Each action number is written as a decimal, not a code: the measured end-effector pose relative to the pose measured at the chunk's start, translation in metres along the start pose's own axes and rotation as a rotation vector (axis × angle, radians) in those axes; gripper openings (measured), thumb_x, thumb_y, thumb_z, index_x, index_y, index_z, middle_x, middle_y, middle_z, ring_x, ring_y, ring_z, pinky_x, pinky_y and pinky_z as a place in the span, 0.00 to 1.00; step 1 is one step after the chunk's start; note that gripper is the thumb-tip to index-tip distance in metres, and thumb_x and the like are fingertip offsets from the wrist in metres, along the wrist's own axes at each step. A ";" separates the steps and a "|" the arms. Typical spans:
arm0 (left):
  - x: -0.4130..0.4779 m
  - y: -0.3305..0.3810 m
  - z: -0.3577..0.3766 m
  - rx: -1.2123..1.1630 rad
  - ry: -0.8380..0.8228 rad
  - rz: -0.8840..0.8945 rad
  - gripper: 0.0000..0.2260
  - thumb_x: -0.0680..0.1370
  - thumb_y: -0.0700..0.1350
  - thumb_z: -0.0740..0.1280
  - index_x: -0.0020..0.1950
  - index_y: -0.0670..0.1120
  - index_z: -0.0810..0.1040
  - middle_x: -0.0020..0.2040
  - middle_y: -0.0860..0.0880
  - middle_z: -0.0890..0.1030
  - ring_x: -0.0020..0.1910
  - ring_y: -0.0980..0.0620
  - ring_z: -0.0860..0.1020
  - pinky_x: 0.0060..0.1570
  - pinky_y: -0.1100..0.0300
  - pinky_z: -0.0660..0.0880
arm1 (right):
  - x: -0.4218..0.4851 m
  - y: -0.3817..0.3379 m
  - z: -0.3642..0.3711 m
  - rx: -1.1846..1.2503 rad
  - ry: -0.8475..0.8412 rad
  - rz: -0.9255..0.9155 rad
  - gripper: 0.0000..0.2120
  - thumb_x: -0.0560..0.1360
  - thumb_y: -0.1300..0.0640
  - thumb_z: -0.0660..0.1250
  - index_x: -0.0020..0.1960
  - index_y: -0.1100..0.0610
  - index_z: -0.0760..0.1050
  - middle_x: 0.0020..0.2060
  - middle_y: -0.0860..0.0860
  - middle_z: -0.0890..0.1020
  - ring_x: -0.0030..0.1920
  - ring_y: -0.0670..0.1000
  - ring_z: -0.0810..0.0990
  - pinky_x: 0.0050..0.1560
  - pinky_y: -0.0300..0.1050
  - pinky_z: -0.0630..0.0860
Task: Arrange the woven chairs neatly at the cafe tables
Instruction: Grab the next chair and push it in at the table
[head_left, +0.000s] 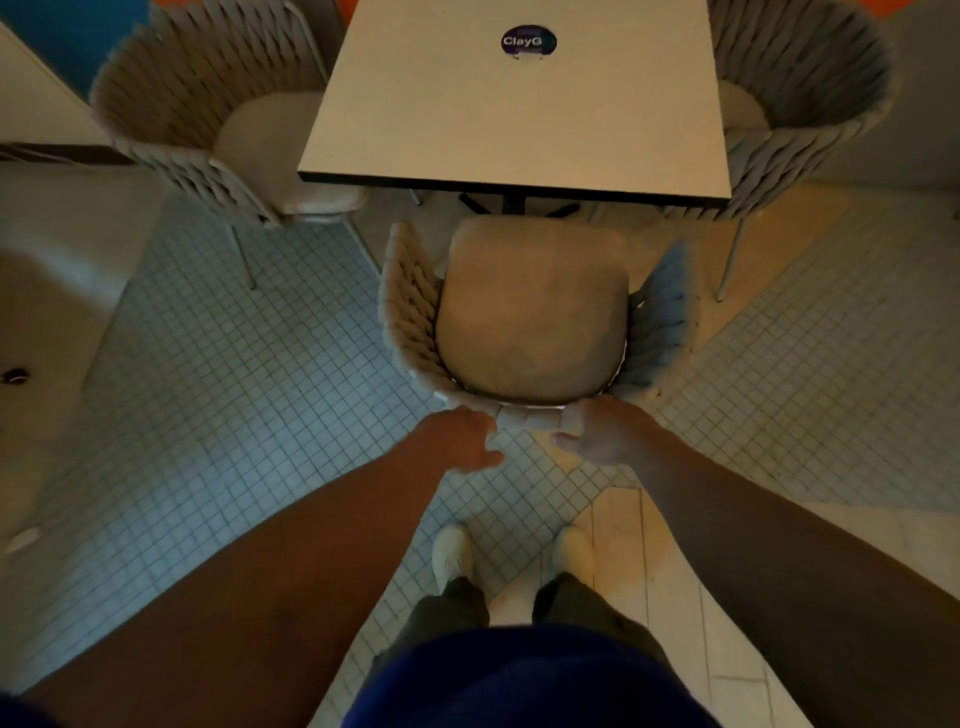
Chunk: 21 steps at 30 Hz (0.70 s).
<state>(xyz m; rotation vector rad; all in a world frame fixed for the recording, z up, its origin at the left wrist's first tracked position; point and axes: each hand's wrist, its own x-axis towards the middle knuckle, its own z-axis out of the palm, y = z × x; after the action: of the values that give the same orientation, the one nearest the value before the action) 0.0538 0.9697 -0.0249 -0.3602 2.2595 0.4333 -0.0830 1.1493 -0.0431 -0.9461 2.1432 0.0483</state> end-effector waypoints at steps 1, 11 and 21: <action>-0.006 0.003 0.001 -0.017 0.011 -0.006 0.29 0.81 0.62 0.62 0.78 0.51 0.66 0.77 0.45 0.68 0.70 0.46 0.73 0.68 0.49 0.71 | -0.005 -0.004 -0.001 0.001 0.013 -0.003 0.31 0.79 0.36 0.61 0.74 0.55 0.69 0.68 0.54 0.76 0.64 0.57 0.76 0.62 0.54 0.74; -0.026 -0.004 0.002 -0.051 0.074 -0.039 0.26 0.81 0.61 0.62 0.77 0.53 0.68 0.74 0.46 0.71 0.69 0.46 0.73 0.66 0.49 0.73 | -0.014 -0.021 -0.008 -0.012 -0.025 -0.032 0.29 0.79 0.37 0.61 0.73 0.53 0.69 0.64 0.51 0.78 0.62 0.56 0.77 0.60 0.54 0.74; -0.072 -0.042 0.042 -0.361 0.207 -0.251 0.25 0.82 0.59 0.63 0.77 0.53 0.68 0.74 0.47 0.71 0.71 0.47 0.72 0.70 0.47 0.70 | 0.010 -0.083 -0.023 -0.124 -0.128 -0.274 0.32 0.78 0.36 0.61 0.76 0.53 0.66 0.66 0.54 0.78 0.61 0.54 0.78 0.55 0.47 0.74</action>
<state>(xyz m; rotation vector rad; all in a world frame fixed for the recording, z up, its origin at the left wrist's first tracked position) 0.1443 0.9581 -0.0054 -0.8996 2.2893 0.6975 -0.0482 1.0757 -0.0121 -1.2668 1.8948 0.1035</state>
